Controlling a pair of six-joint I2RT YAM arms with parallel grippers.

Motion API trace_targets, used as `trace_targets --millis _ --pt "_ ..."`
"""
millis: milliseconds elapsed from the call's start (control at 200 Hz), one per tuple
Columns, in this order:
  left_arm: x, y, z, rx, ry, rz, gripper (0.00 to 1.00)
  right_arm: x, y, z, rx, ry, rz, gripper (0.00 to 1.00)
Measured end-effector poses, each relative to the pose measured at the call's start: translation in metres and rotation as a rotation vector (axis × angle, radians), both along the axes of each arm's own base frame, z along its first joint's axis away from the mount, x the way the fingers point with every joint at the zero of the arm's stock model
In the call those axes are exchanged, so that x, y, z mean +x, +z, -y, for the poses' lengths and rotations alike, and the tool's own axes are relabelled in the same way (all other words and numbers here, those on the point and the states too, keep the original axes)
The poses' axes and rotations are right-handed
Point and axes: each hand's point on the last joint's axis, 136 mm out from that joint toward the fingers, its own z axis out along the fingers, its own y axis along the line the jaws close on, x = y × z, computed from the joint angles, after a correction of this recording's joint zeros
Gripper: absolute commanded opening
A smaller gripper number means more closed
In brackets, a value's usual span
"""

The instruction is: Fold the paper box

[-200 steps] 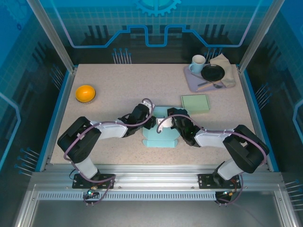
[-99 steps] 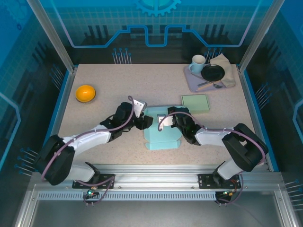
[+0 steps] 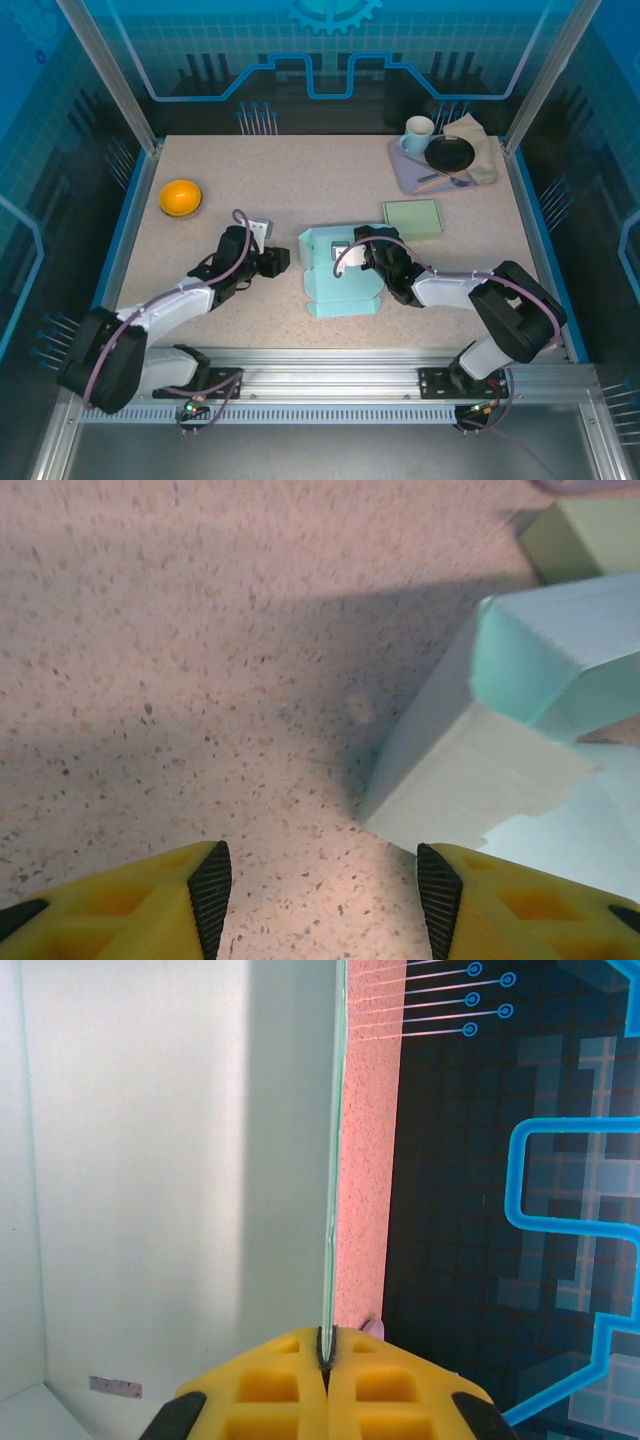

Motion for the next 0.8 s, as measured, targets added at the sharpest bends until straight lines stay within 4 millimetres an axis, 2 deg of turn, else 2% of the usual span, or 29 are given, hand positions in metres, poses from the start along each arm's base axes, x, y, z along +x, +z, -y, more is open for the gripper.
trace_targets --millis 115,200,455,720,800 --pt "0.000 -0.026 0.010 -0.010 -0.050 -0.075 0.55 0.000 0.000 0.000 0.001 0.002 -0.001 0.00" --pt "0.000 -0.033 0.017 -0.019 -0.089 -0.093 0.54 0.000 0.000 -0.001 0.000 0.004 0.000 0.00" --pt "0.028 -0.015 0.043 -0.054 -0.173 -0.038 0.51 0.000 0.000 0.000 -0.007 0.002 0.003 0.00" --pt "0.020 -0.020 0.082 -0.035 -0.290 -0.038 0.50 0.000 0.000 0.000 -0.008 0.001 0.003 0.00" --pt "0.023 -0.025 0.085 -0.016 -0.289 -0.039 0.47 -0.001 0.000 0.000 -0.010 0.002 0.003 0.00"
